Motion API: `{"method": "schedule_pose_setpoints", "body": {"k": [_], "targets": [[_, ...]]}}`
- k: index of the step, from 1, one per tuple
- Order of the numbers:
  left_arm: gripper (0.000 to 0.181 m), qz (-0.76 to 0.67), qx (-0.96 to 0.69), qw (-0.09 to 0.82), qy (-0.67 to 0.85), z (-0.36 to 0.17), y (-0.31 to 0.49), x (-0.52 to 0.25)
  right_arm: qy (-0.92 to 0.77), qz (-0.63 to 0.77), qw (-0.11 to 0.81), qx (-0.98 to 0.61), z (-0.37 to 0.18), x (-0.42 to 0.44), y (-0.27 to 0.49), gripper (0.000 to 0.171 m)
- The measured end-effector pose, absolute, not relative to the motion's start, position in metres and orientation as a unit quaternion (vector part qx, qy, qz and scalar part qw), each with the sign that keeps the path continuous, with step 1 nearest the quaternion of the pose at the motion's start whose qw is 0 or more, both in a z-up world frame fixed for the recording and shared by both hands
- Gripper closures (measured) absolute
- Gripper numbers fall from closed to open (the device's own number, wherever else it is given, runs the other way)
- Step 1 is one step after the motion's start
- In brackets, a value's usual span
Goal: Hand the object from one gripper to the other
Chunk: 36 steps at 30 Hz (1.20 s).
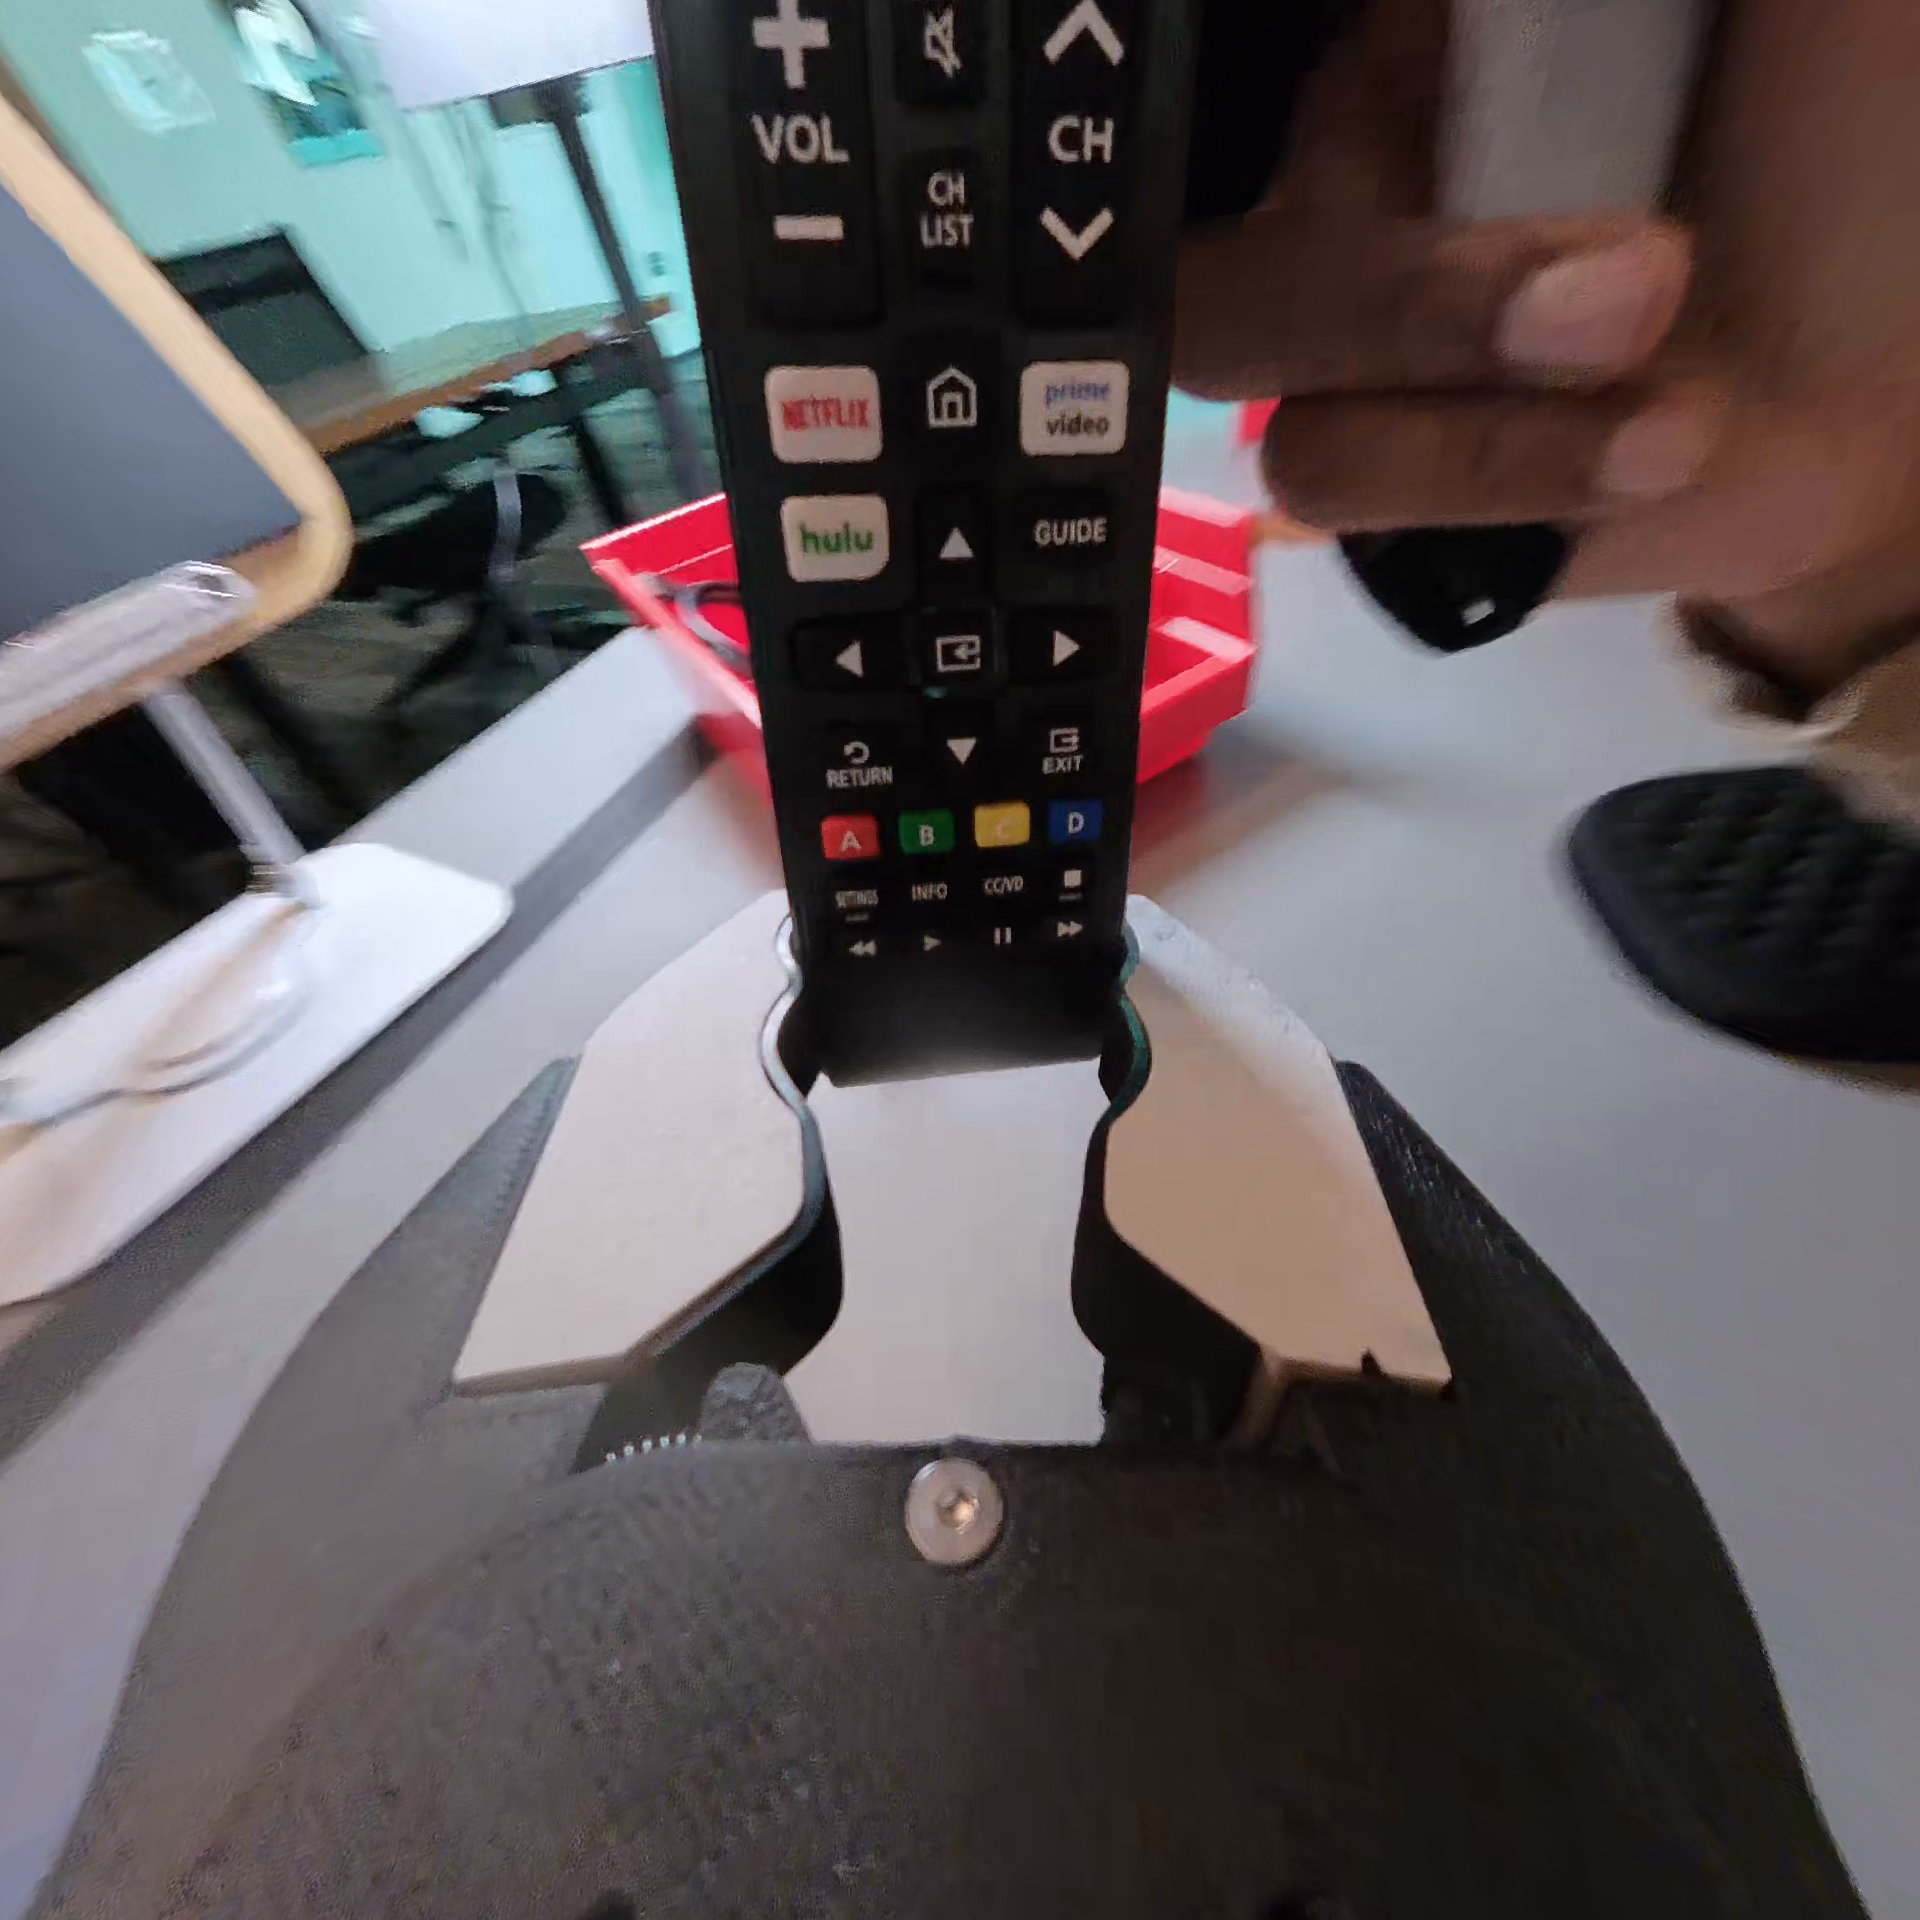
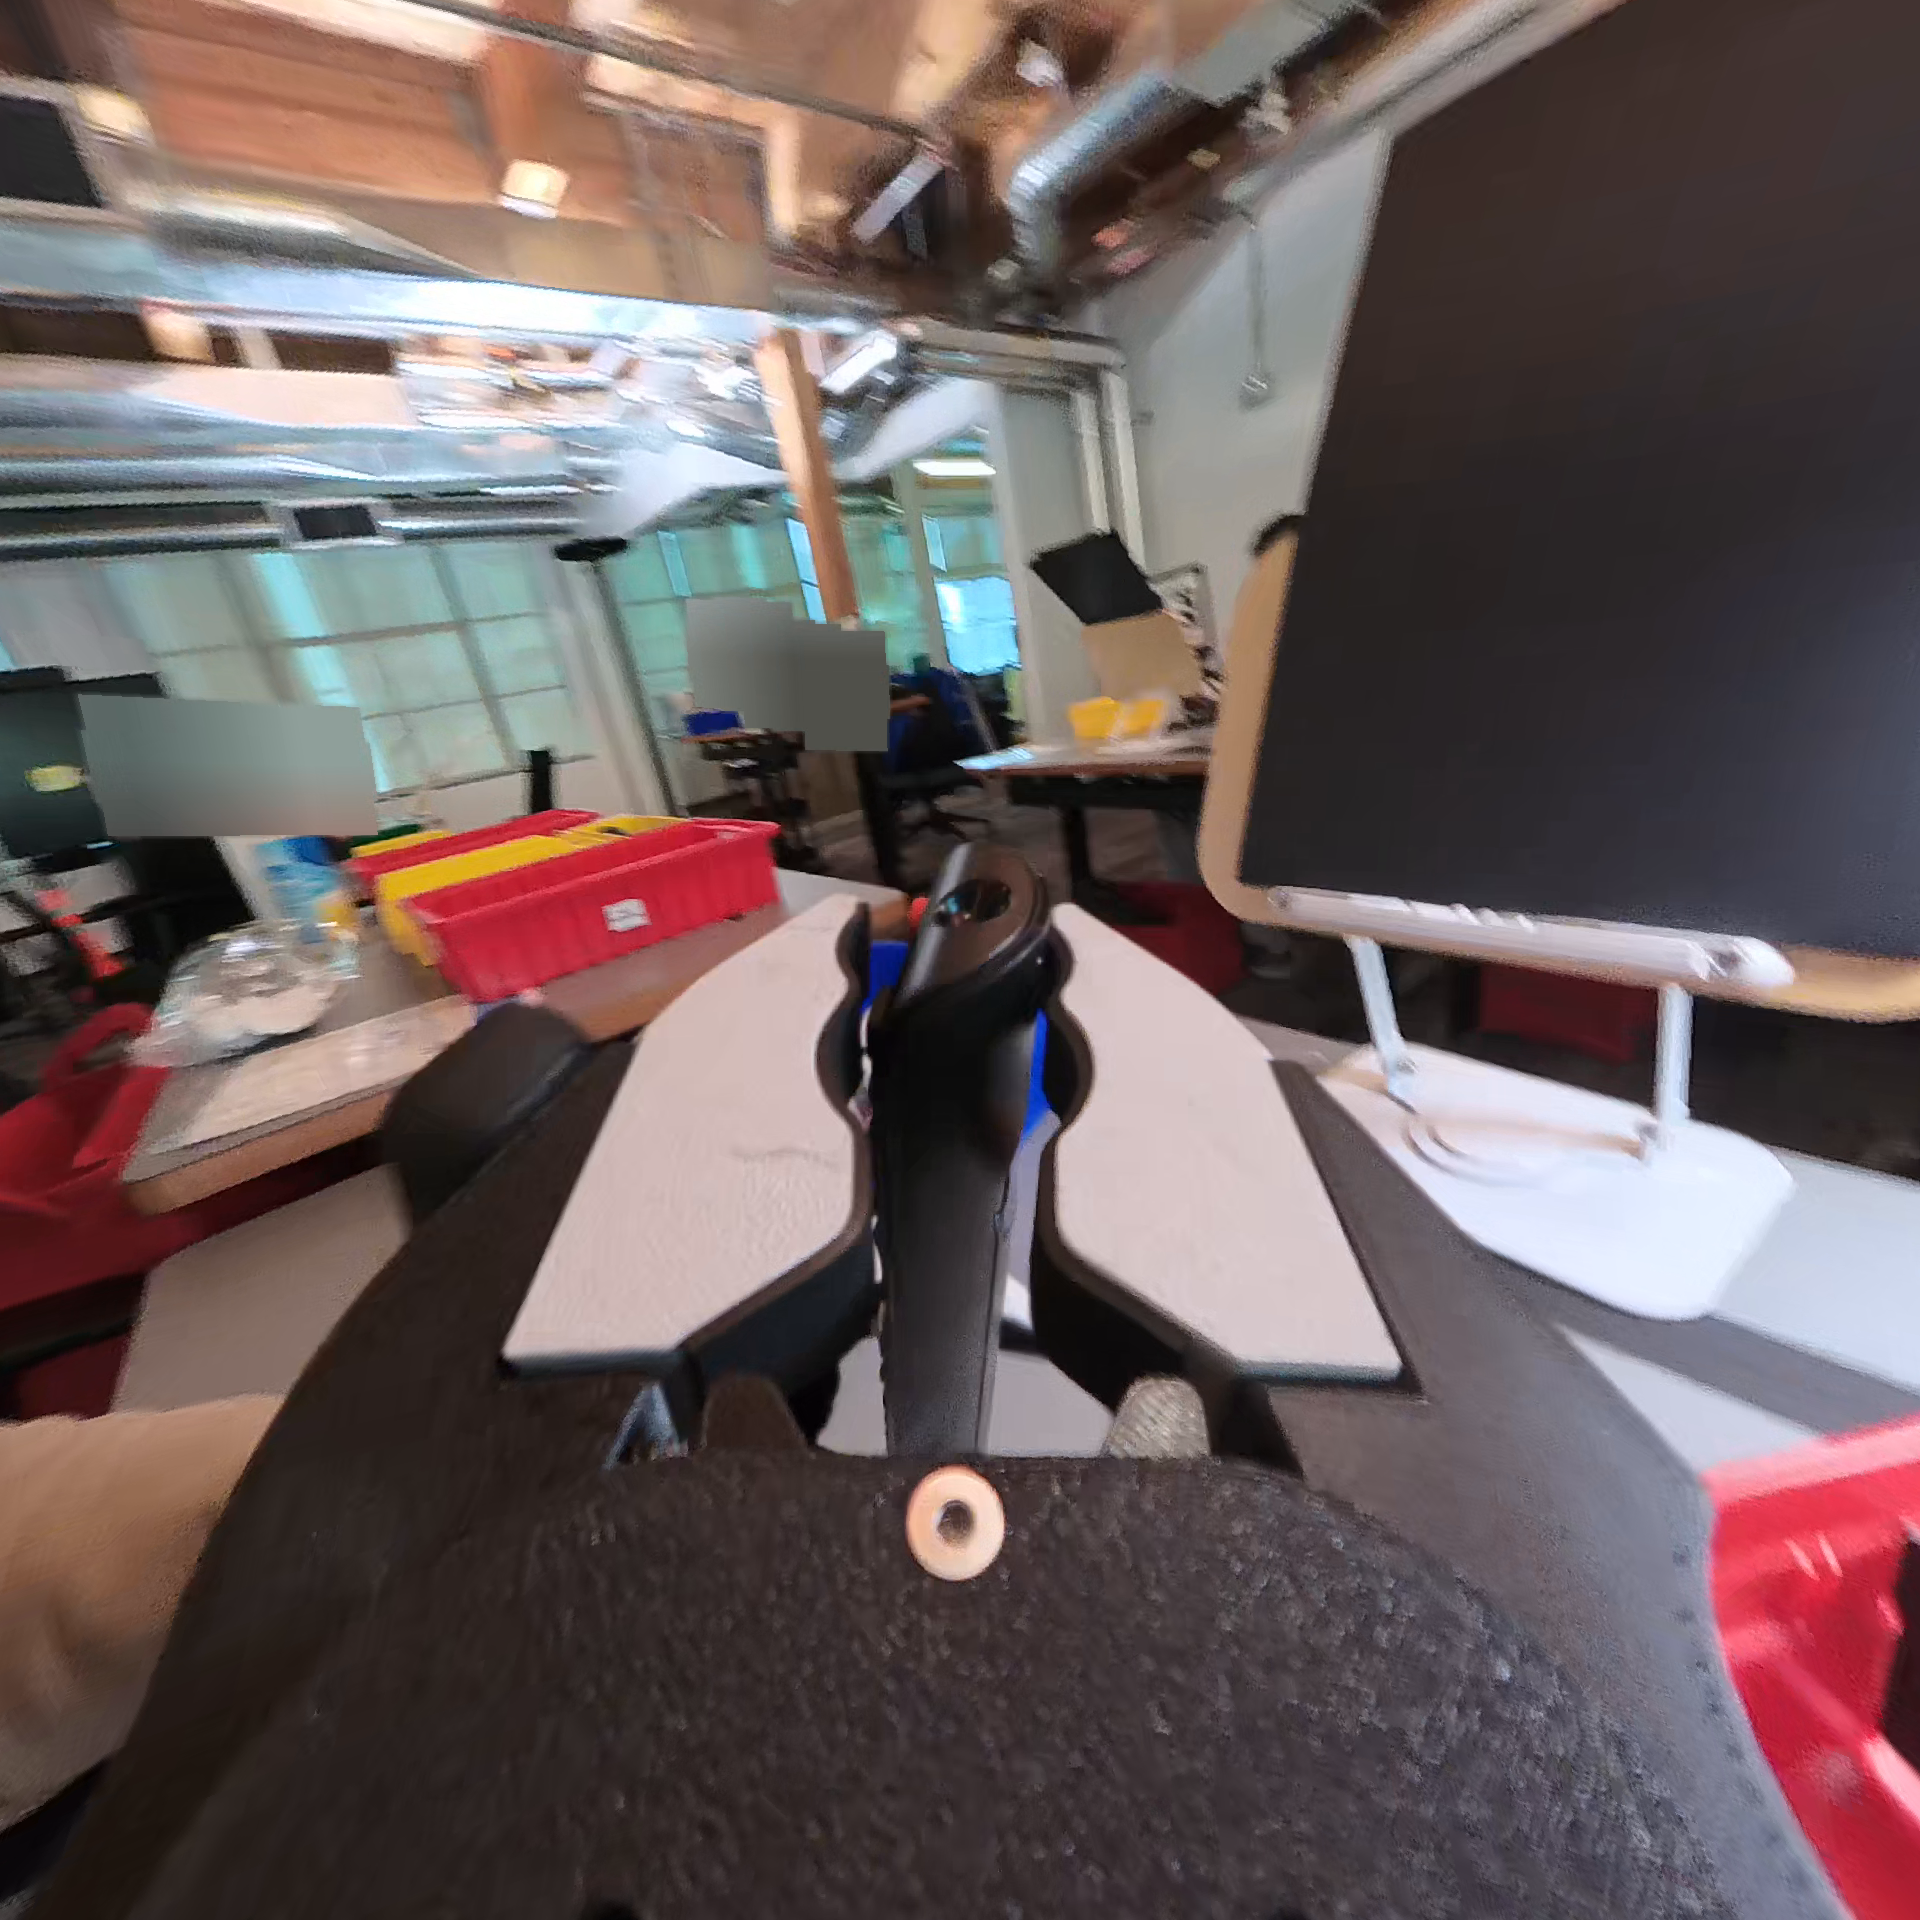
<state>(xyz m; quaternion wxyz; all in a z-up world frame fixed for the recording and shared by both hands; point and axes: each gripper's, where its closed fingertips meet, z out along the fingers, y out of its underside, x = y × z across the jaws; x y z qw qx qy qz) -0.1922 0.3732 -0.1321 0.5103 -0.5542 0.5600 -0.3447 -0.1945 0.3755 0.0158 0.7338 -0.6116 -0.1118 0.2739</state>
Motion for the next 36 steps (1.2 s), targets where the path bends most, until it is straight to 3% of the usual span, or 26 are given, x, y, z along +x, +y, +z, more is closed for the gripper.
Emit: {"method": "schedule_pose_setpoints", "body": {"k": [2,4,10,12,17,19,21,29,31,33,36], "targets": [[0.128,-0.453,-0.540,0.454,0.545,-0.119,0.355,-0.192,-0.166,0.323,0.746,-0.558,0.034,-0.204,0.359,0.114],[0.128,-0.552,-0.522,0.402,0.511,-0.100,0.344,-0.198,-0.218,0.371,0.726,-0.537,0.038,-0.208,0.347,0.104],[0.128,-0.618,-0.466,0.340,0.534,-0.087,0.319,-0.207,-0.333,0.437,0.600,-0.581,-0.028,-0.232,0.348,0.106],[0.128,-0.612,-0.456,0.327,0.557,-0.095,0.310,-0.206,-0.381,0.441,0.558,-0.590,-0.048,-0.256,0.341,0.115],[0.128,-0.611,-0.443,0.368,0.543,-0.082,0.317,-0.209,-0.385,0.424,0.570,-0.589,-0.043,-0.249,0.342,0.118],[0.116,-0.609,-0.447,0.349,0.554,-0.076,0.323,-0.222,-0.399,0.404,0.573,-0.591,-0.039,-0.244,0.340,0.119],[0.116,-0.626,-0.459,0.329,0.538,-0.064,0.336,-0.238,-0.409,0.378,0.569,-0.606,-0.040,-0.237,0.339,0.120],[0.111,-0.499,-0.483,0.381,0.610,-0.074,0.329,-0.232,-0.491,0.259,0.462,-0.691,-0.121,-0.266,0.350,0.120],[0.114,-0.465,-0.486,0.371,0.641,-0.090,0.325,-0.229,-0.501,0.258,0.442,-0.698,-0.130,-0.275,0.346,0.120],[0.130,-0.462,-0.482,0.373,0.644,-0.092,0.325,-0.229,-0.509,0.238,0.432,-0.706,-0.136,-0.277,0.345,0.120],[0.131,-0.469,-0.471,0.380,0.644,-0.086,0.324,-0.230,-0.506,0.225,0.434,-0.710,-0.132,-0.278,0.344,0.120]]}}
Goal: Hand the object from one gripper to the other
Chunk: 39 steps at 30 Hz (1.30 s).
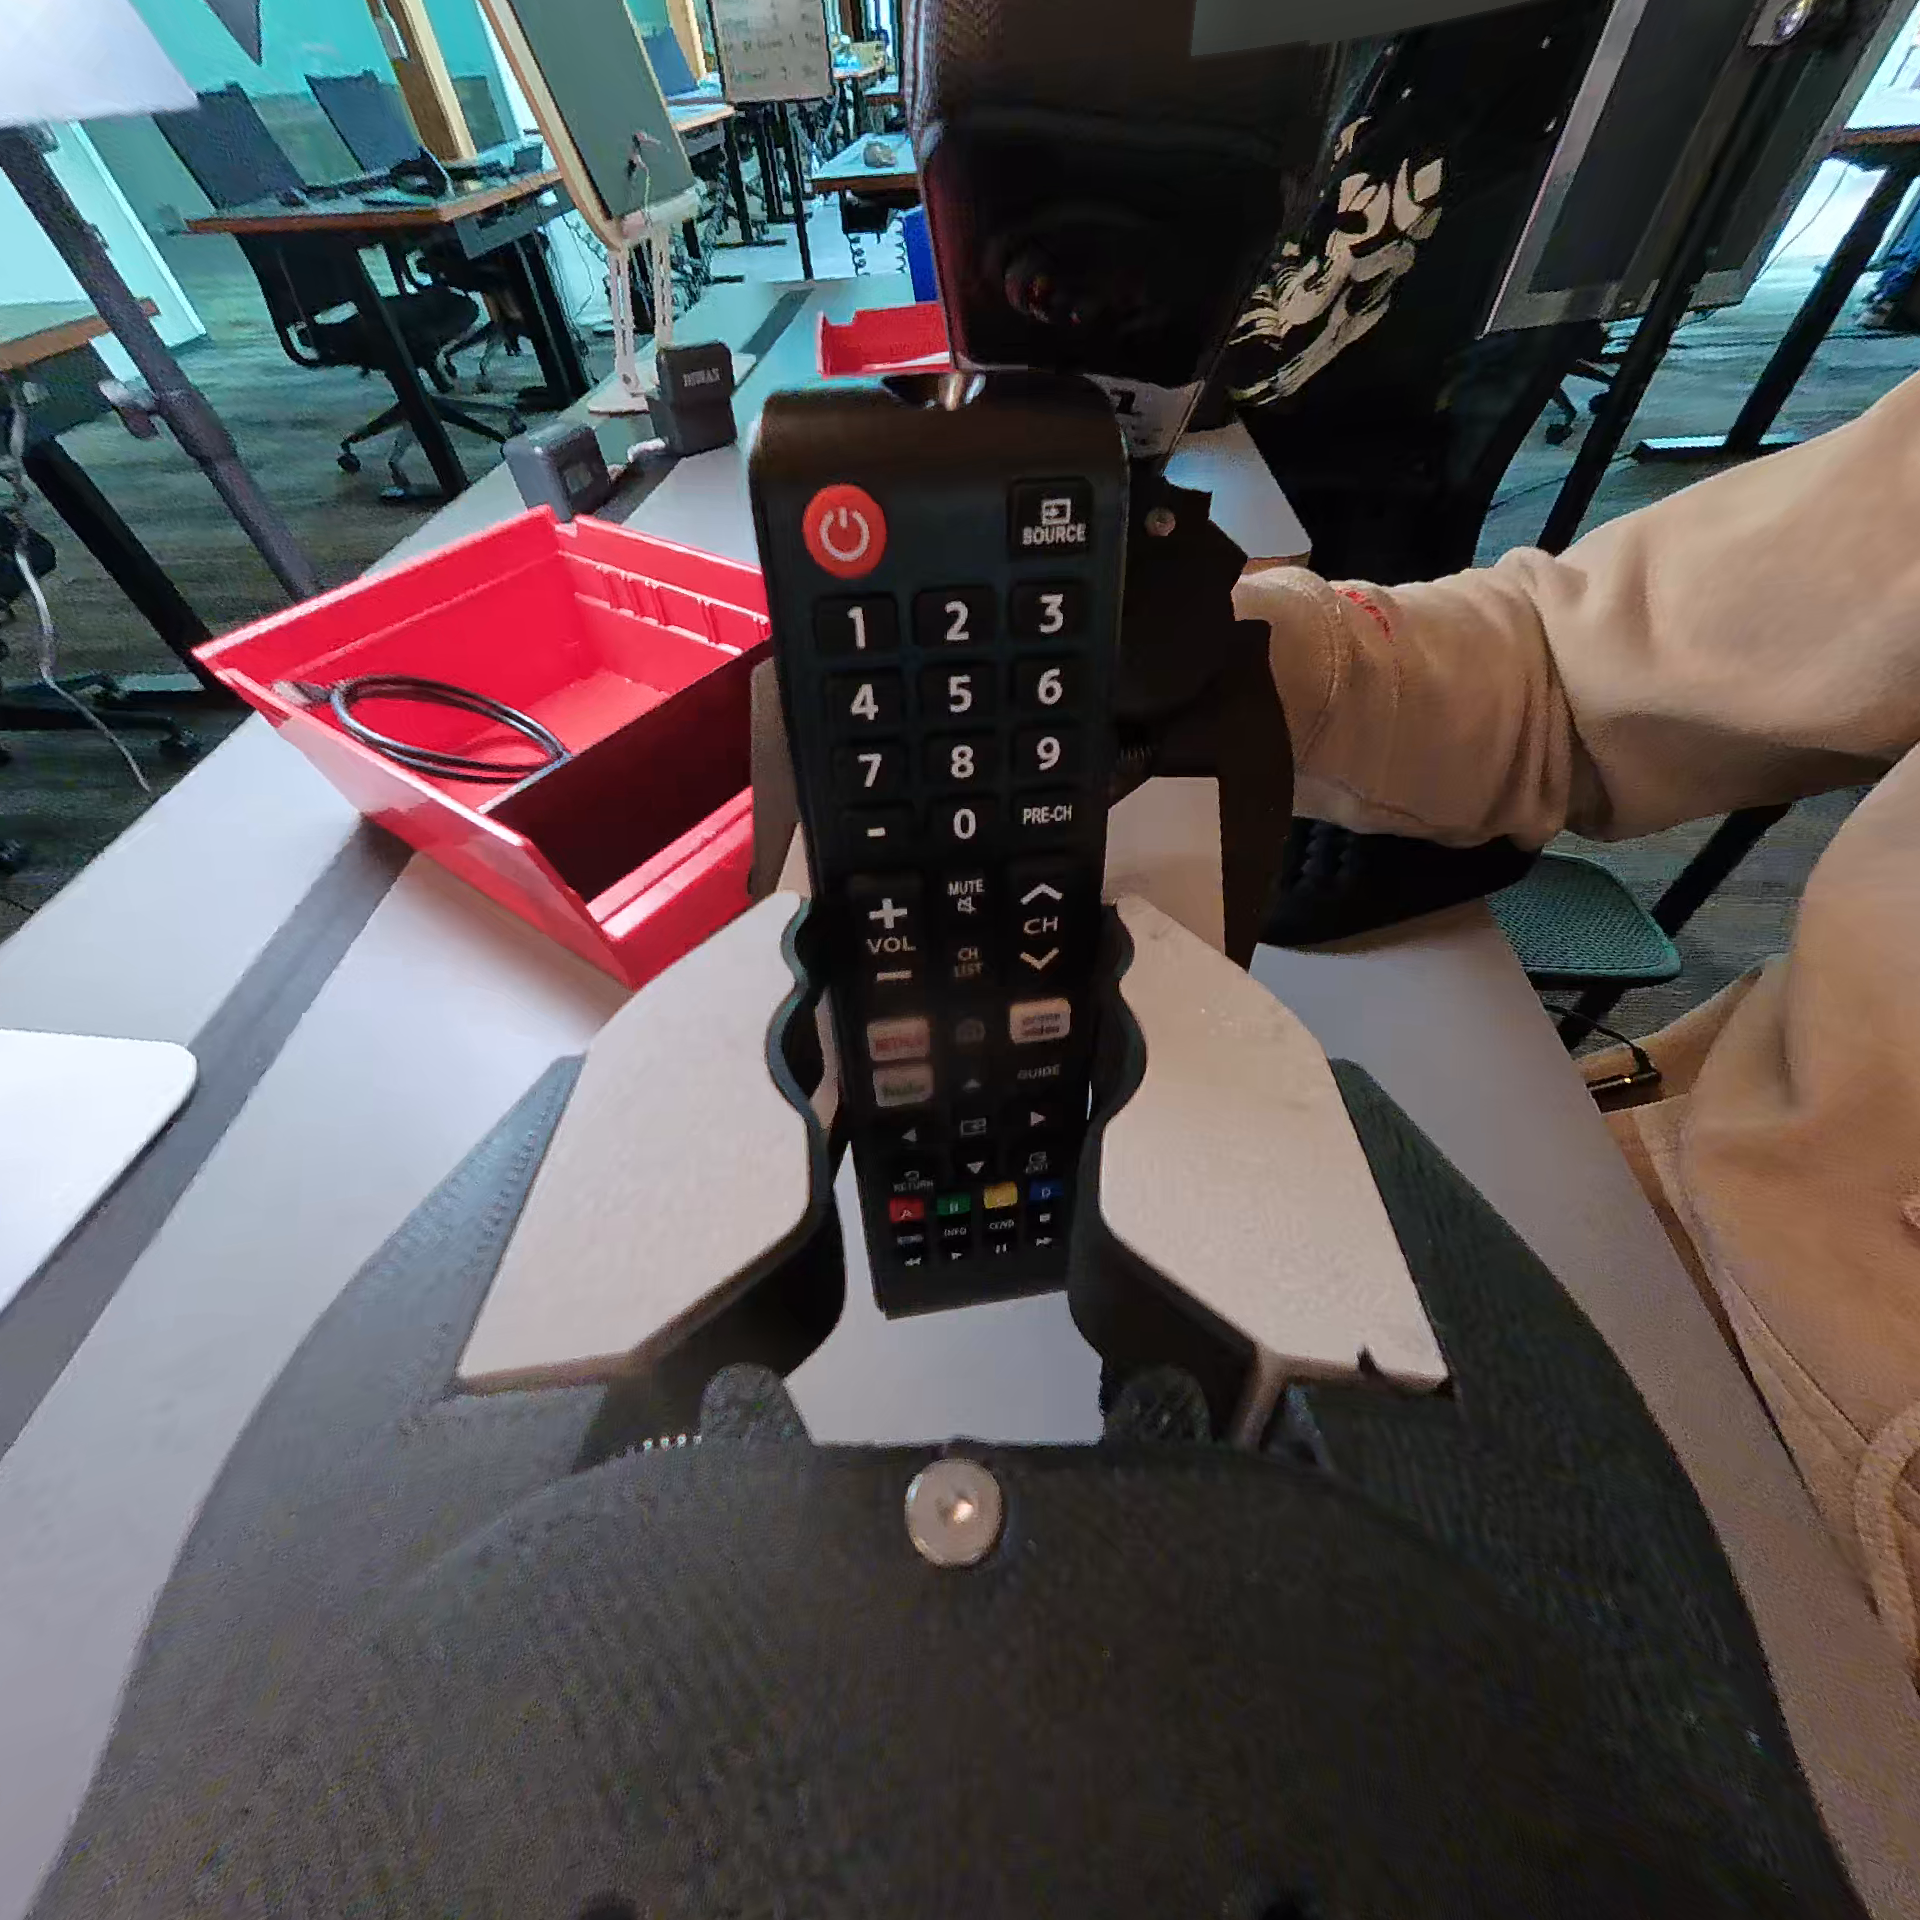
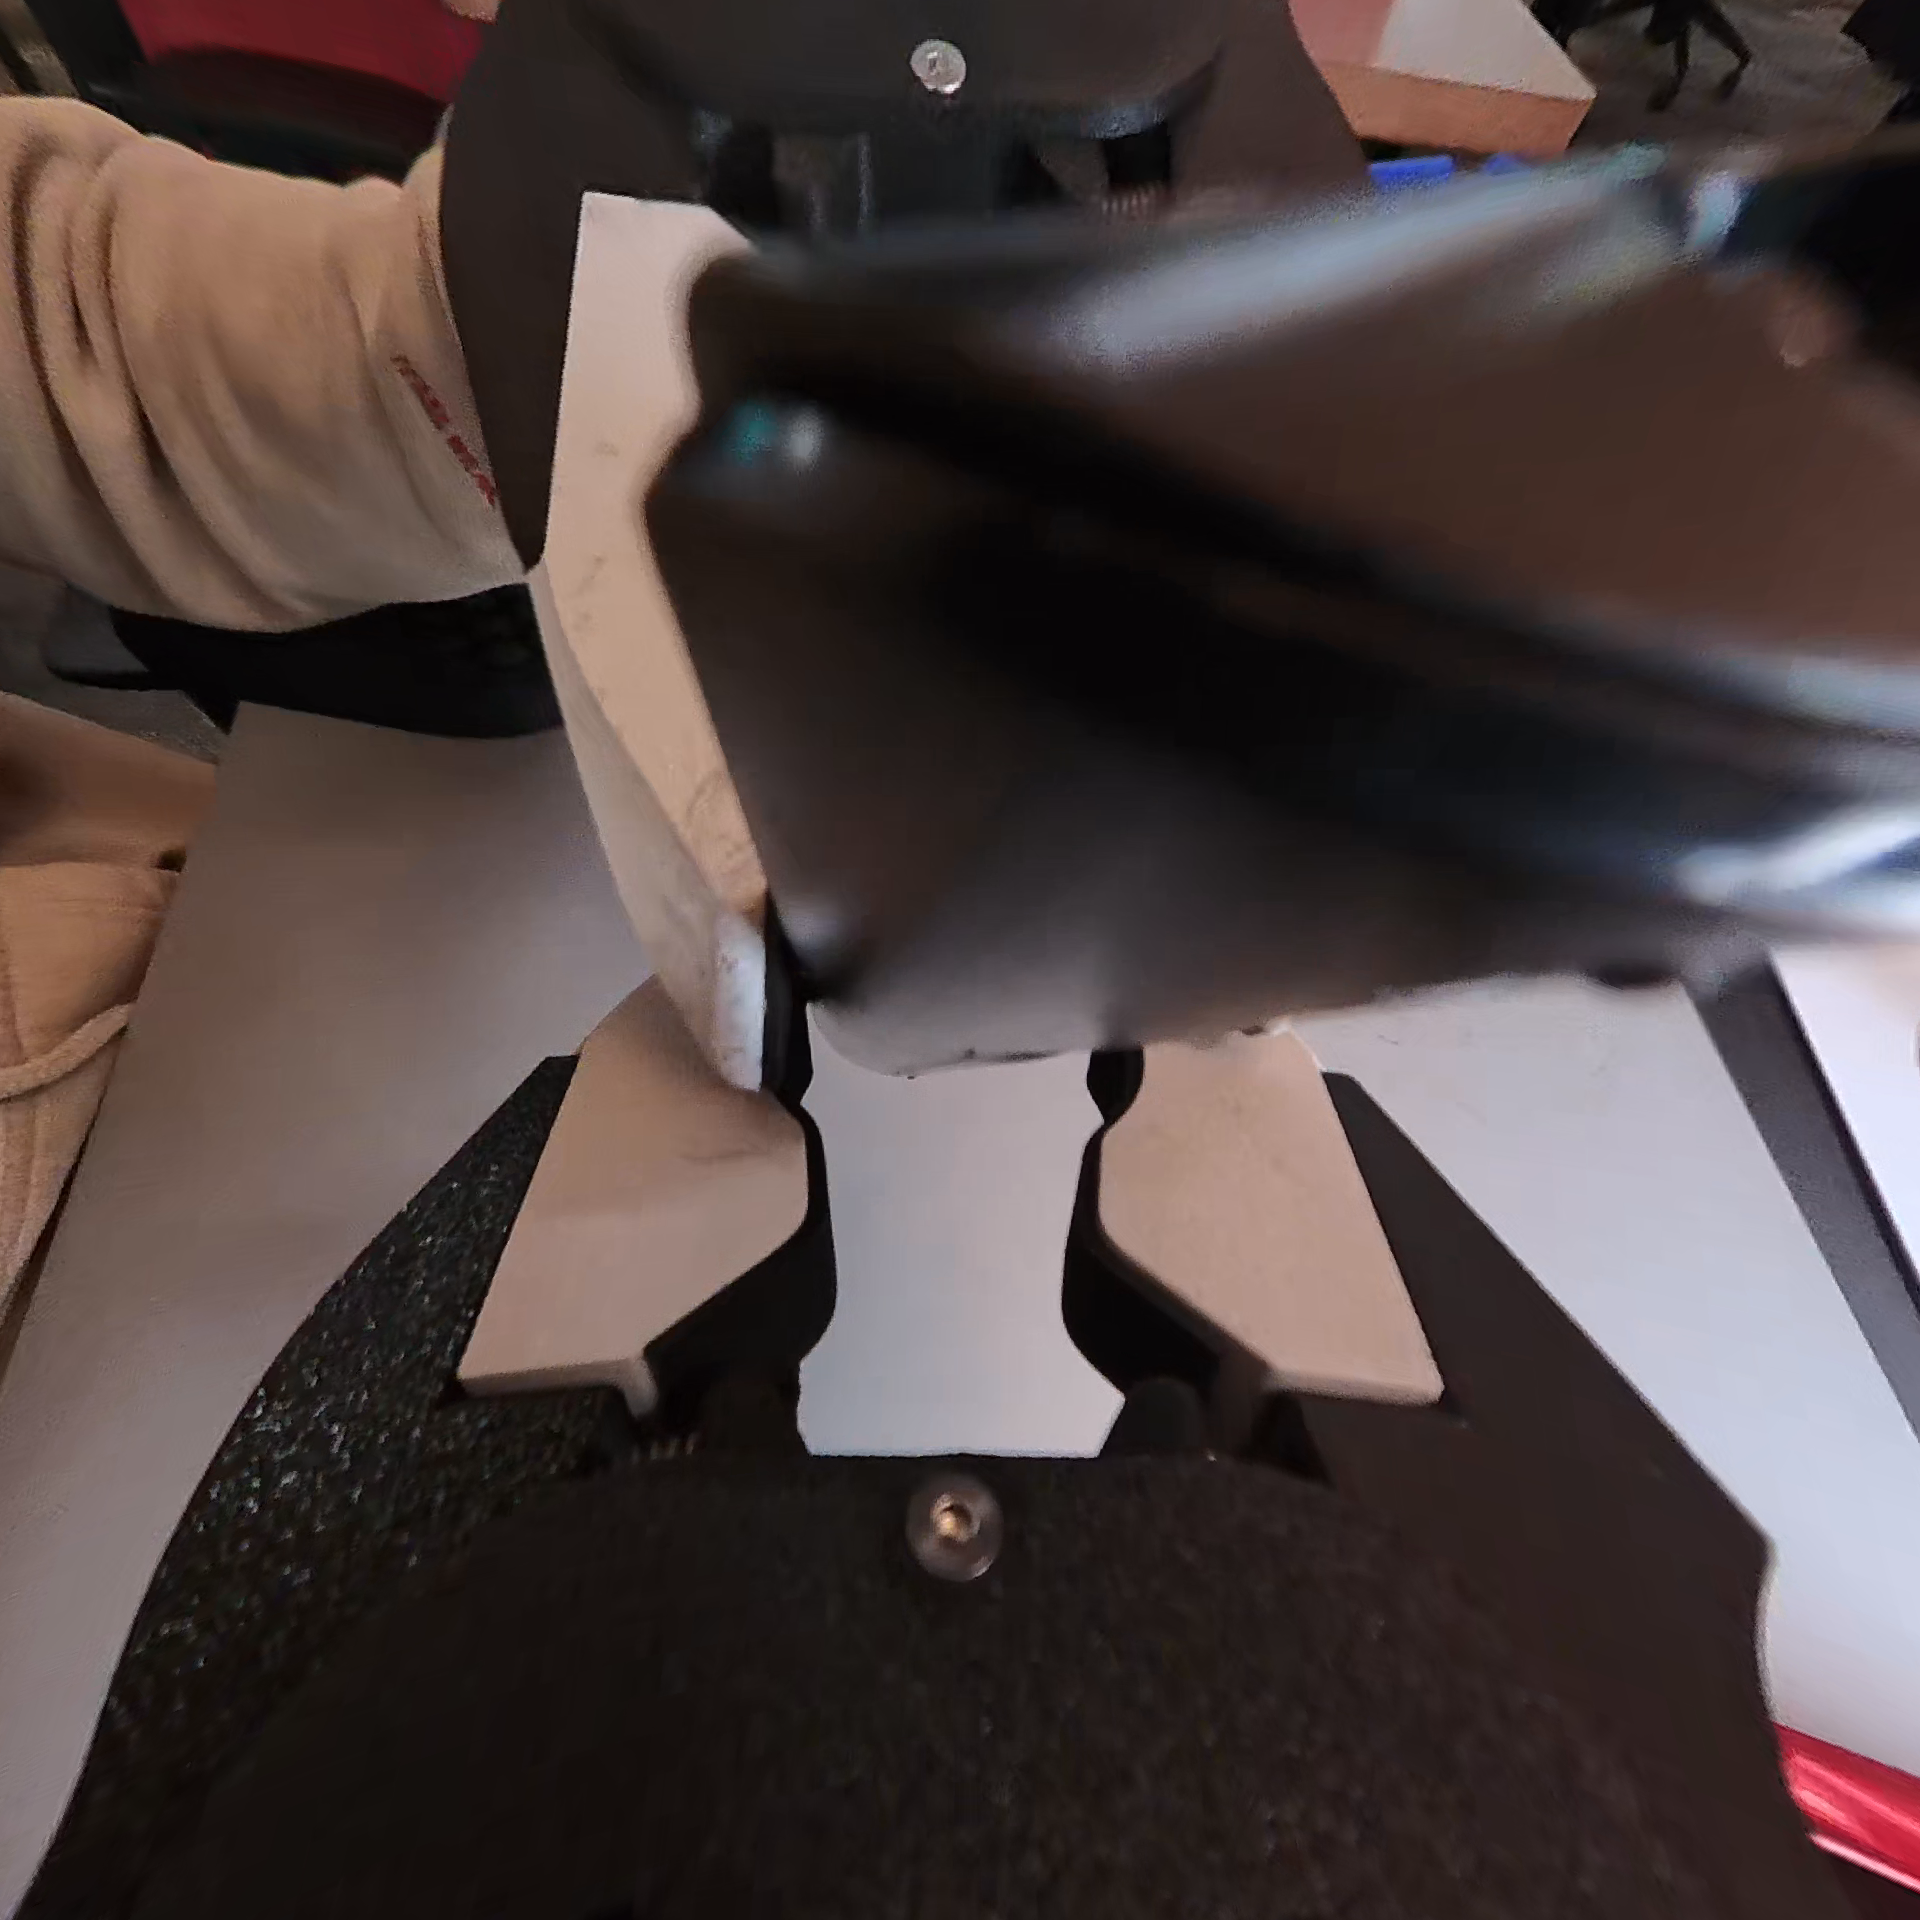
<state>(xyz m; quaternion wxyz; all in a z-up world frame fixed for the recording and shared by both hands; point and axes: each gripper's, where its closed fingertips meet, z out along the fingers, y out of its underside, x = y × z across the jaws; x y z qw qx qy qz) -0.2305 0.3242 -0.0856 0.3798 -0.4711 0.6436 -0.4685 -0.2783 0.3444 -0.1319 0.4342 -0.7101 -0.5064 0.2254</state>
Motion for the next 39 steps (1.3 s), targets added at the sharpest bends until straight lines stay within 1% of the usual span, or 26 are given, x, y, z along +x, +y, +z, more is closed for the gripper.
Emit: {"method": "schedule_pose_setpoints", "body": {"k": [3,5,6,8,9,11,13,14,17,19,22,25,27,30,31,32,38,39], "targets": [[0.131,-0.486,-0.454,0.410,0.624,-0.067,0.325,-0.234,-0.494,0.238,0.483,-0.683,-0.115,-0.279,0.347,0.119],[0.131,-0.526,-0.446,0.404,0.601,-0.054,0.327,-0.241,-0.483,0.280,0.512,-0.653,-0.095,-0.274,0.342,0.119],[0.131,-0.536,-0.448,0.395,0.596,-0.053,0.330,-0.245,-0.479,0.302,0.524,-0.636,-0.084,-0.268,0.338,0.115],[0.131,-0.536,-0.455,0.382,0.599,-0.061,0.335,-0.249,-0.460,0.358,0.530,-0.616,-0.064,-0.254,0.330,0.109],[0.131,-0.539,-0.456,0.371,0.603,-0.067,0.334,-0.247,-0.447,0.380,0.532,-0.611,-0.055,-0.248,0.327,0.109],[0.131,-0.553,-0.453,0.345,0.608,-0.077,0.325,-0.239,-0.431,0.382,0.552,-0.603,-0.046,-0.247,0.329,0.109],[0.131,-0.563,-0.445,0.319,0.619,-0.087,0.312,-0.231,-0.445,0.375,0.538,-0.610,-0.056,-0.259,0.328,0.109],[0.131,-0.563,-0.444,0.310,0.625,-0.092,0.308,-0.228,-0.452,0.359,0.536,-0.616,-0.063,-0.264,0.330,0.115],[0.131,-0.560,-0.442,0.313,0.628,-0.095,0.306,-0.226,-0.463,0.376,0.521,-0.611,-0.070,-0.272,0.327,0.118],[0.133,-0.567,-0.439,0.318,0.619,-0.088,0.311,-0.232,-0.458,0.373,0.531,-0.607,-0.064,-0.267,0.328,0.118],[0.127,-0.583,-0.444,0.356,0.580,-0.060,0.333,-0.251,-0.457,0.346,0.539,-0.617,-0.060,-0.255,0.331,0.119],[0.117,-0.558,-0.457,0.390,0.573,-0.045,0.338,-0.255,-0.466,0.298,0.529,-0.643,-0.073,-0.252,0.339,0.120],[0.115,-0.539,-0.463,0.391,0.585,-0.048,0.329,-0.246,-0.483,0.290,0.508,-0.652,-0.088,-0.265,0.339,0.120],[0.118,-0.472,-0.484,0.387,0.627,-0.073,0.323,-0.234,-0.501,0.270,0.487,-0.662,-0.106,-0.279,0.339,0.120],[0.124,-0.466,-0.480,0.386,0.635,-0.076,0.322,-0.233,-0.503,0.269,0.485,-0.663,-0.108,-0.281,0.338,0.120],[0.129,-0.469,-0.476,0.385,0.637,-0.075,0.320,-0.234,-0.503,0.265,0.484,-0.665,-0.109,-0.282,0.338,0.120],[0.129,-0.463,-0.477,0.424,0.615,-0.056,0.331,-0.239,-0.466,0.280,0.524,-0.656,-0.093,-0.277,0.346,0.122],[0.129,-0.479,-0.477,0.429,0.599,-0.048,0.336,-0.244,-0.469,0.276,0.523,-0.656,-0.094,-0.274,0.346,0.118]]}}
